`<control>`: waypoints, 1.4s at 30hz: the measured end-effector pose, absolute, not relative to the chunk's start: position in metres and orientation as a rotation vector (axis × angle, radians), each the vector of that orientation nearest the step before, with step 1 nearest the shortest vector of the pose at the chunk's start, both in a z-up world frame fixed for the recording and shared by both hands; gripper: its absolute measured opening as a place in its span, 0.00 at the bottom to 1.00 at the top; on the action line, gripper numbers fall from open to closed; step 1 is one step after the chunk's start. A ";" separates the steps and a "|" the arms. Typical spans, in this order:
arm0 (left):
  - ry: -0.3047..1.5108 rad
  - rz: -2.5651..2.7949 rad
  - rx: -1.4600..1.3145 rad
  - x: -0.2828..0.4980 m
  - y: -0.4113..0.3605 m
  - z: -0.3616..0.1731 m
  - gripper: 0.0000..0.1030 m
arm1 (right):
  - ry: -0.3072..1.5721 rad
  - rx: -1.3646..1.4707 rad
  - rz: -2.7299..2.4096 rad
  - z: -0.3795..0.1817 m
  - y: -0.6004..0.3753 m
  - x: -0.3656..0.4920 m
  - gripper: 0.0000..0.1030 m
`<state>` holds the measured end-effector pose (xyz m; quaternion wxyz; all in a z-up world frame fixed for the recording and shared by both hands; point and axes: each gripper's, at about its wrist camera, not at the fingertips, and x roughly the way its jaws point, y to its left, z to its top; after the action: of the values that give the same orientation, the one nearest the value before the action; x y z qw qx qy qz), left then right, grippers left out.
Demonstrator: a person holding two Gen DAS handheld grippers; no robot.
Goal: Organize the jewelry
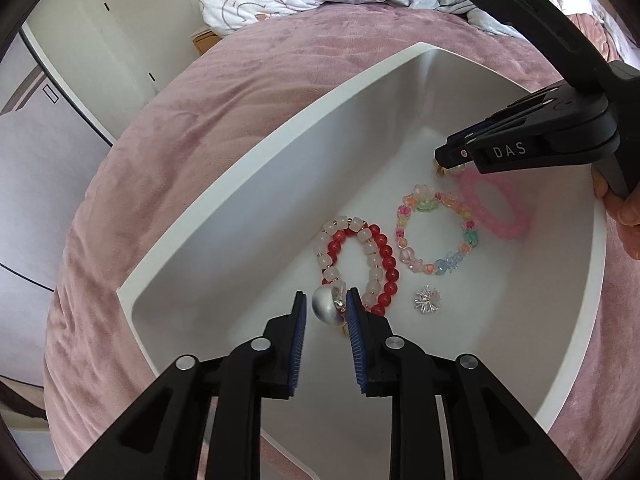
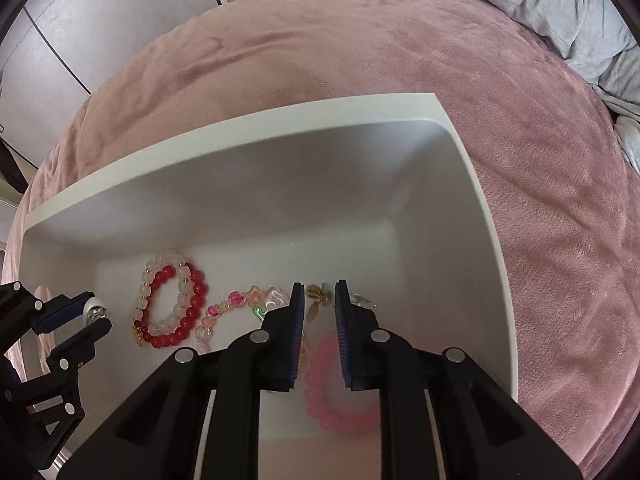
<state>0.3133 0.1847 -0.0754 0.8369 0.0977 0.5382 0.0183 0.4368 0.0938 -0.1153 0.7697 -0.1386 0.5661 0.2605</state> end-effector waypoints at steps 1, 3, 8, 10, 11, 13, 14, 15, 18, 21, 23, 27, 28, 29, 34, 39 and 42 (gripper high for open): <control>1.133 0.046 0.202 0.313 0.185 -0.074 0.39 | 1.219 -0.309 0.564 -0.113 0.095 0.436 0.18; 1.117 0.058 0.182 0.312 0.185 -0.071 0.45 | 1.209 -0.305 0.575 -0.108 0.095 0.433 0.22; 1.024 0.077 0.158 0.303 0.182 -0.050 0.48 | 1.116 -0.311 0.612 -0.081 0.095 0.415 0.26; 0.968 0.080 0.139 0.297 0.180 -0.038 0.56 | 1.049 -0.323 0.624 -0.063 0.092 0.403 0.35; 0.933 0.086 0.124 0.292 0.180 -0.032 0.56 | 1.014 -0.336 0.623 -0.055 0.090 0.397 0.37; 0.877 0.100 0.097 0.284 0.179 -0.020 0.58 | 0.943 -0.353 0.623 -0.038 0.086 0.384 0.39; 0.850 0.111 0.090 0.281 0.180 -0.014 0.59 | 0.914 -0.357 0.623 -0.030 0.082 0.377 0.40; 0.822 0.121 0.079 0.276 0.179 -0.008 0.61 | 0.885 -0.355 0.619 -0.022 0.078 0.372 0.43; 0.737 0.171 0.049 0.259 0.177 0.008 0.77 | 0.809 -0.346 0.611 -0.002 0.066 0.352 0.57; 0.636 0.200 0.000 0.235 0.176 0.024 0.82 | 0.749 -0.344 0.612 0.015 0.056 0.331 0.65; 0.596 0.215 -0.027 0.221 0.175 0.032 0.89 | 0.714 -0.344 0.615 0.023 0.050 0.316 0.68; 0.551 0.241 -0.071 0.193 0.171 0.039 0.91 | 0.651 -0.293 0.624 0.035 0.033 0.289 0.83; 0.545 0.242 -0.080 0.187 0.171 0.039 0.92 | 0.634 -0.282 0.621 0.037 0.030 0.283 0.87; 0.539 0.244 -0.084 0.181 0.169 0.039 0.92 | 0.619 -0.276 0.618 0.039 0.027 0.277 0.89; 0.474 0.295 -0.065 0.153 0.156 0.030 0.96 | 0.550 -0.275 0.619 0.037 0.018 0.250 0.93; 0.387 0.353 -0.068 0.137 0.144 0.019 0.97 | 0.490 -0.264 0.629 0.030 0.007 0.231 0.93; 0.410 0.384 -0.130 0.137 0.146 0.011 0.97 | 0.461 -0.266 0.632 0.024 0.001 0.225 0.93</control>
<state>0.1374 0.1457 0.0111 0.9587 -0.0642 0.2021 0.1893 0.2249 0.0011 0.0239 0.9158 -0.1292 0.2242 0.3072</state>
